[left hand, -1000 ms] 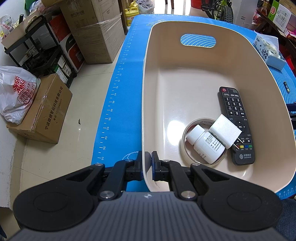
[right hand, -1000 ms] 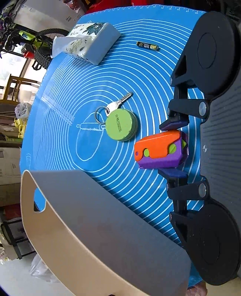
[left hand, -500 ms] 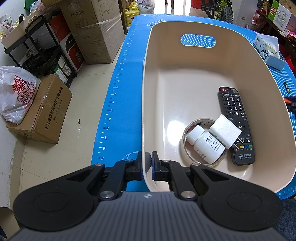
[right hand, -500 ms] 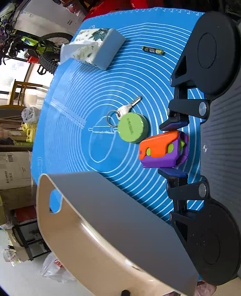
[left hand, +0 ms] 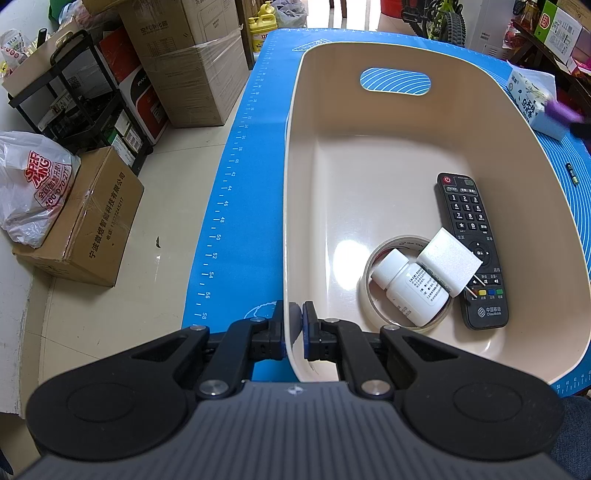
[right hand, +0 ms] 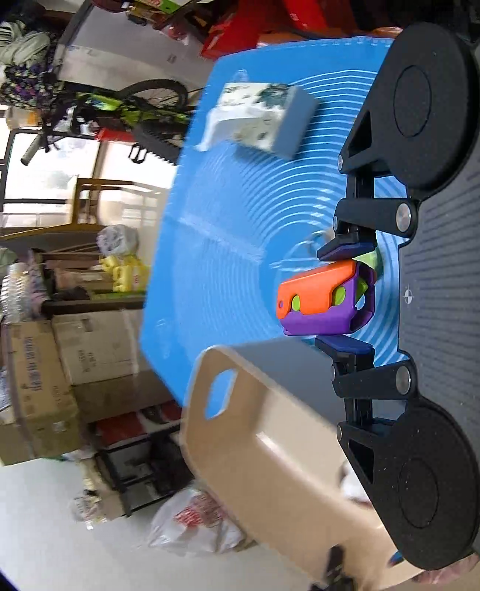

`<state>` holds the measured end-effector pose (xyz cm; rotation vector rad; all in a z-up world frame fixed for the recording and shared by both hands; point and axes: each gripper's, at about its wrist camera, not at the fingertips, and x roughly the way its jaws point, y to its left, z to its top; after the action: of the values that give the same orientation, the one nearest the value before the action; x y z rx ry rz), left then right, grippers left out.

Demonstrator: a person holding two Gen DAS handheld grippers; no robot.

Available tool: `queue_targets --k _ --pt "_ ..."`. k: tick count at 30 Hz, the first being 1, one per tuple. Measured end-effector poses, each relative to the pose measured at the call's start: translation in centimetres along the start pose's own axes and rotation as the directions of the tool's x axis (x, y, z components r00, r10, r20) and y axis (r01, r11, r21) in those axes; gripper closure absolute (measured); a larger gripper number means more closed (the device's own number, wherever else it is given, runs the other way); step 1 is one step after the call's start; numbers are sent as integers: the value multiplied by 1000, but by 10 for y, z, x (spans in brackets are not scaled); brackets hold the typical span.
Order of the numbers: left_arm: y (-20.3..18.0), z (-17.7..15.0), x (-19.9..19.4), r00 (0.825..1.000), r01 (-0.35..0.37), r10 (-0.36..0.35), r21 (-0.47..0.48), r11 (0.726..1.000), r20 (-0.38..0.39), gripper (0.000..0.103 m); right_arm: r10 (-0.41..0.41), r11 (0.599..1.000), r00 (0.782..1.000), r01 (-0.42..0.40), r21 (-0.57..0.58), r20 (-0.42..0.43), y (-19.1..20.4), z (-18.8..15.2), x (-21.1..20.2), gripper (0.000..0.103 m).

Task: Organize rigid objects
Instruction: 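Carry the orange-purple toy into the bin and open the right gripper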

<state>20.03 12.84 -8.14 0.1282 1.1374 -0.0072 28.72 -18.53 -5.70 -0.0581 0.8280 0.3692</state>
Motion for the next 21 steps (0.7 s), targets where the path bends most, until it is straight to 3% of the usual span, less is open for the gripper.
queue_targets --k 5,11,21 --pt "0 0 0 1000 -1 1 0 1000 0 94 36 999 997 -36 -14 67 19 23 -10 54" --pt "0 0 0 1000 -1 1 0 1000 0 94 85 995 993 -81 -60 83 59 37 -7 54" --pt "0 1 1 1000 0 0 1 1000 -3 94 64 991 996 -70 -114 -54 129 33 47 54"
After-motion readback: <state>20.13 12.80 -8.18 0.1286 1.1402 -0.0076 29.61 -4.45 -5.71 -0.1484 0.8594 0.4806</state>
